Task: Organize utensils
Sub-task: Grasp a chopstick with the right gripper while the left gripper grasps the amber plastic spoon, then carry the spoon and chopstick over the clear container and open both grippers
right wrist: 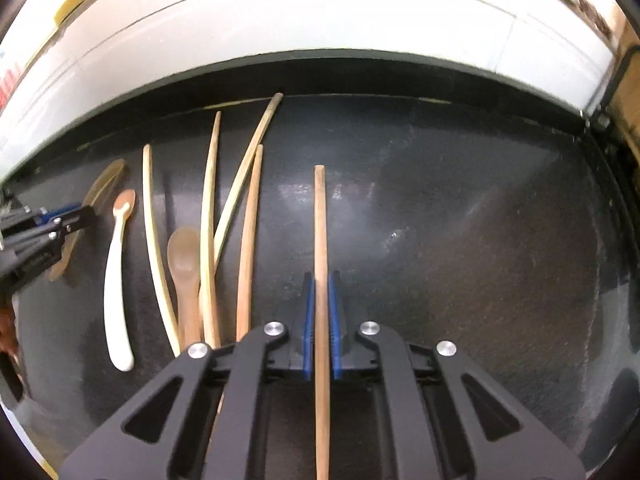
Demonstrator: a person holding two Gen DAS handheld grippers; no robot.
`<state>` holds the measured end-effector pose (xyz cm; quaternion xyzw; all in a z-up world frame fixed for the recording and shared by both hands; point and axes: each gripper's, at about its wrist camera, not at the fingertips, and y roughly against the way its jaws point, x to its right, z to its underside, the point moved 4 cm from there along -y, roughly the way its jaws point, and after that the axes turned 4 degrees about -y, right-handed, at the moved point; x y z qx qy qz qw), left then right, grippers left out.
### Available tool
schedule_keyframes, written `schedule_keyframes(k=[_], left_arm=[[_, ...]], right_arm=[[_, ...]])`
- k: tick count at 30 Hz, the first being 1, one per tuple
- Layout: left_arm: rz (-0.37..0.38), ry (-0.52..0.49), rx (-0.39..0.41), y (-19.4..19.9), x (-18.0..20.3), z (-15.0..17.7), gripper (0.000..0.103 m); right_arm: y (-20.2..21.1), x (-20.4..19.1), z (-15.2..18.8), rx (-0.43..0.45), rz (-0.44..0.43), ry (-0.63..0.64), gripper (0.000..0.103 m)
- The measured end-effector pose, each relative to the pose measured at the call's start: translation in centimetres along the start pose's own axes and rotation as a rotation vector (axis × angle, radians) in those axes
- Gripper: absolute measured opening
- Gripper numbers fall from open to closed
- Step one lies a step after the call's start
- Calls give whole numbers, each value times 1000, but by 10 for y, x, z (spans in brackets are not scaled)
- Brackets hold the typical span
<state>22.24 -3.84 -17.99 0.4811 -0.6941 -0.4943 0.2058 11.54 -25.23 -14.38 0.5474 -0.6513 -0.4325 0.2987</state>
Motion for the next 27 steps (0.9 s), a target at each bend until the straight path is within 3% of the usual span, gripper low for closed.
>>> schedule_keyframes(k=[4,15,23,27], left_arm=[[93,90,-43,-1,-8,-2,10],[138,142,3,52,-19,13,10],[157,249,40,116,-58,39,10],[122,302,51,140,-89,68,10]], right_arm=[[5,7,-5,-42,-35,-89,7],[64,-10,-12,-2,-99,-141,7],[101,-69,3,6,-226,-97,7],[112,-118,11,1,-268,-25,7]])
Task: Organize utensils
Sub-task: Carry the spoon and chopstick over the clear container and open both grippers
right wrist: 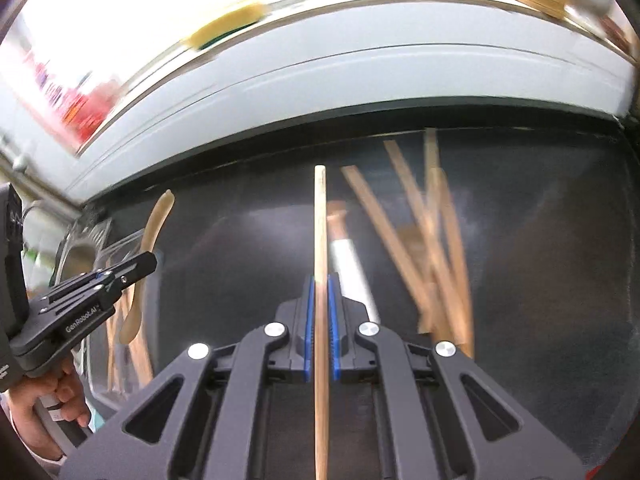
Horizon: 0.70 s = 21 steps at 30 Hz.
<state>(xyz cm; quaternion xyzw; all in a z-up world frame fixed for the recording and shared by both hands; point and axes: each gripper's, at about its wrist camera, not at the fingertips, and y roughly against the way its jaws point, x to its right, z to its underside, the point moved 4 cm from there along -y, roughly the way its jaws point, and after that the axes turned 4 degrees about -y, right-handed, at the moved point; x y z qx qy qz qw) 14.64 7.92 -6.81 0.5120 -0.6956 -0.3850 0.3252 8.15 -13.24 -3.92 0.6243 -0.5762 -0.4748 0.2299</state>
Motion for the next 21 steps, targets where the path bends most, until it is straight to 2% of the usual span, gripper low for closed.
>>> schedule_keyframes(k=[7,10,16,21], left_arm=[[-99,153,9,48,-100,35,10],[-133,191,10,64,-132,49,10],[-147,219,-1,72,-164,67,10],[-143,233,-12,71,-184,78,10]], right_arm=[[-26,-106,17,-51,-94,134,7],[-35,-139,26,-72,-120,178,7],[-53,-204,42,-109,-155,249,7],[-70,-227,38,-115,-159,221,8]])
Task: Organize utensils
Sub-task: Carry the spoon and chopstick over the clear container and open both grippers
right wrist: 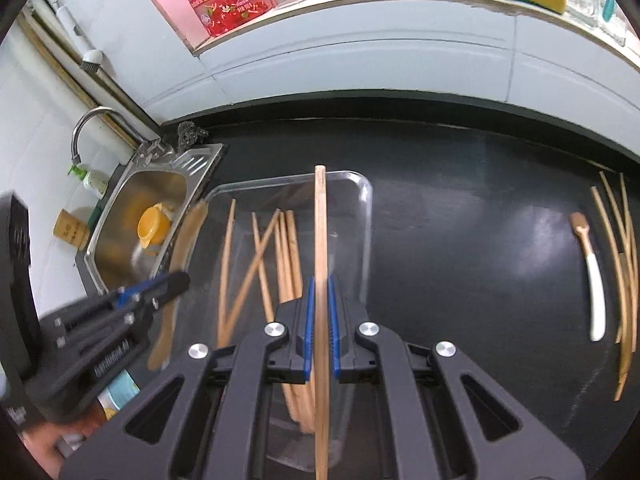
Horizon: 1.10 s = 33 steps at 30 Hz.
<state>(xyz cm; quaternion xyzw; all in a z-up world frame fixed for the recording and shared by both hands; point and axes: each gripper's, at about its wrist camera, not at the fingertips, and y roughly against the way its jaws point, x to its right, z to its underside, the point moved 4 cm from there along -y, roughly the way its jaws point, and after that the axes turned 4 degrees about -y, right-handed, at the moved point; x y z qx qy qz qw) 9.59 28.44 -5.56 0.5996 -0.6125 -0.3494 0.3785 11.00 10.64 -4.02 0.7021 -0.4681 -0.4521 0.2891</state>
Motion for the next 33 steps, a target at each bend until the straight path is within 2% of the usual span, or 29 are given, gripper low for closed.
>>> schedule_keyframes(k=[9,26,27,28,29,30,31,32,33], left_arm=[[21,-2,-25,-14,-20,1,10],[29,10,-54,-33,-28,1,11],[27,33,-48,-29,-33,-3,13],[20,51,-37,-25,-39,-7,26],[11,70,-15,-18,-45,-11,61],[-3,96,22,-9,-53,-16,84],[-44,142,93,7,-65,-23,98],[-62,167,133,17,-72,-28,98],[-57,184,148,24,-76,-33,98]], right_arm=[[-36,-28,2,-30,13,-4,8],[-67,-26,2,-54,84,0,8],[-66,-24,0,-50,85,-6,8],[-62,-21,-3,-42,82,-8,10],[-53,-16,-7,-18,93,-1,29],[-46,-13,-11,5,107,11,82],[-30,-6,-17,69,126,30,96],[-19,0,-22,125,120,38,97],[-13,4,-25,136,111,42,97]])
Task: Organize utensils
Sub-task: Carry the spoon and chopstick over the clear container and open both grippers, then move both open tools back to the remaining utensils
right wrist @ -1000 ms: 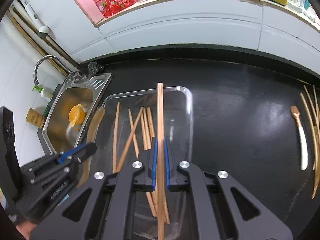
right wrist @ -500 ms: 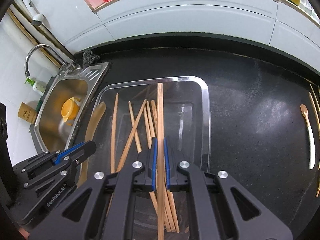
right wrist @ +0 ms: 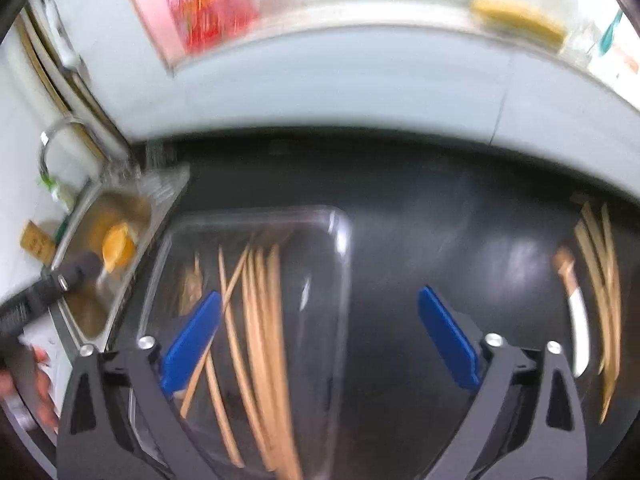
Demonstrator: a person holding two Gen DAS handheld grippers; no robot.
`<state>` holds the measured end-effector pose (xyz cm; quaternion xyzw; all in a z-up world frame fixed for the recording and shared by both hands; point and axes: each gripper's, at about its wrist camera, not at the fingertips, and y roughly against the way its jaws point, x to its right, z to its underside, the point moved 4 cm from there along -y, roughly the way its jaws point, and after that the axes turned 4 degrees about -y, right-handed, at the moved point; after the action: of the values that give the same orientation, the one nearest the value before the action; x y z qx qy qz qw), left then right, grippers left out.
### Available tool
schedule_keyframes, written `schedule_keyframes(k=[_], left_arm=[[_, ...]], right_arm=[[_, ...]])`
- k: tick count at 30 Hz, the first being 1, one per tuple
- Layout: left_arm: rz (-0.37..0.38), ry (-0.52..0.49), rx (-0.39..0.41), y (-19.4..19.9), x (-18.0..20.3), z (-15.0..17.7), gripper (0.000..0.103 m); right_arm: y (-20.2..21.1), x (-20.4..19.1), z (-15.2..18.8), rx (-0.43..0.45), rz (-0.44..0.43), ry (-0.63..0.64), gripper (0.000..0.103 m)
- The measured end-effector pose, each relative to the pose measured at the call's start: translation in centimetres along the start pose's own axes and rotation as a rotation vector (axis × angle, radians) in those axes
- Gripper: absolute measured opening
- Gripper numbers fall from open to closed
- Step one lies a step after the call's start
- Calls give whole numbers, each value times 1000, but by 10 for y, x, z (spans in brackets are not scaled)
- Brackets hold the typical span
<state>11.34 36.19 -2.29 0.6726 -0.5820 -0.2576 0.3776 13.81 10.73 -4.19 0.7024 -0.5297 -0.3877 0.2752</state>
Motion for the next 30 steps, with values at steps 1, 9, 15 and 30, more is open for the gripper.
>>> schedule_keyframes(k=[1,9,15,30], left_arm=[[18,21,4,5,-1,-7,98],[115,-130,13,16,98,-14,98],[212,-287,-104,-7,218,25,98],[8,-505,-289,-123,418,119,98]], right_arm=[[4,5,-3,-5,-9,4,97],[33,76,25,-32,112,51,97],[60,195,71,-76,189,-138,97],[92,392,89,-53,361,-306,97]])
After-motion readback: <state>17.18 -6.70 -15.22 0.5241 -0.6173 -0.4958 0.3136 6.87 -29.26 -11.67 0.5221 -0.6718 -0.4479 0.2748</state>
